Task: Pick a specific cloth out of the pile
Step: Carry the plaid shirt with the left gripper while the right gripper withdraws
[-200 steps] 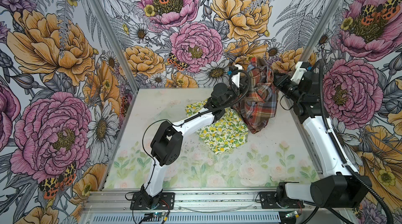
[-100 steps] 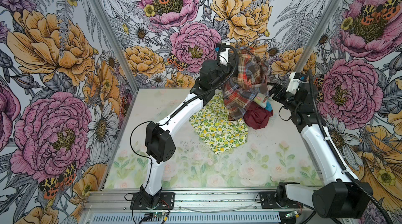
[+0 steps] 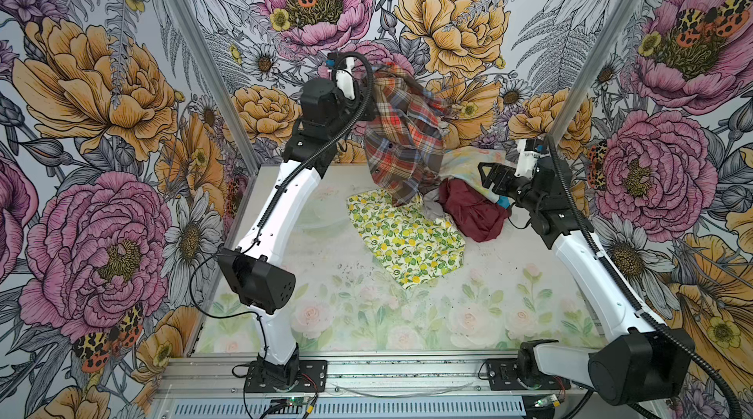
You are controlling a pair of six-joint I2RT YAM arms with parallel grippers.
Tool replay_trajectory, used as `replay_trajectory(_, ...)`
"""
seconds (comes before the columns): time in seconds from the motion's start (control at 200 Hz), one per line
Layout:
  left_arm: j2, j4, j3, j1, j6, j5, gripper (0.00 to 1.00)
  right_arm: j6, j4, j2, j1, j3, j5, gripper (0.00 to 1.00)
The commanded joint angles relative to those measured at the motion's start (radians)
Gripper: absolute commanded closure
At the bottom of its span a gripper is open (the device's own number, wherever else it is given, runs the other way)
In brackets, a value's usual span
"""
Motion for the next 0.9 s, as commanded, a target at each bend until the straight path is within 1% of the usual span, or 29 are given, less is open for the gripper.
replay_trajectory(0.0,-0.114,0.000,-0.031,0.071,0.025,-0.006,1.00,-0.033,0.014,0.017,0.019,0.044,0.035,0.14)
replay_trajectory(0.21,-0.222,-0.007,-0.134,0.212,0.015,-0.032,1.00,-0.046,0.014,0.035,0.053,0.054,0.051,0.14)
replay_trajectory(0.325,-0.269,-0.009,-0.190,0.274,0.015,-0.049,1.00,-0.051,0.014,0.042,0.065,0.062,0.052,0.14)
replay_trajectory(0.435,-0.296,-0.007,-0.245,0.339,-0.015,-0.014,1.00,-0.054,0.014,0.048,0.080,0.066,0.053,0.14)
replay_trajectory(0.66,-0.362,-0.001,-0.347,0.413,-0.030,-0.008,1.00,-0.062,0.014,0.058,0.120,0.064,0.070,0.14)
replay_trajectory(0.895,-0.423,0.004,-0.415,0.462,-0.059,0.016,1.00,-0.059,0.016,0.058,0.146,0.055,0.089,0.14)
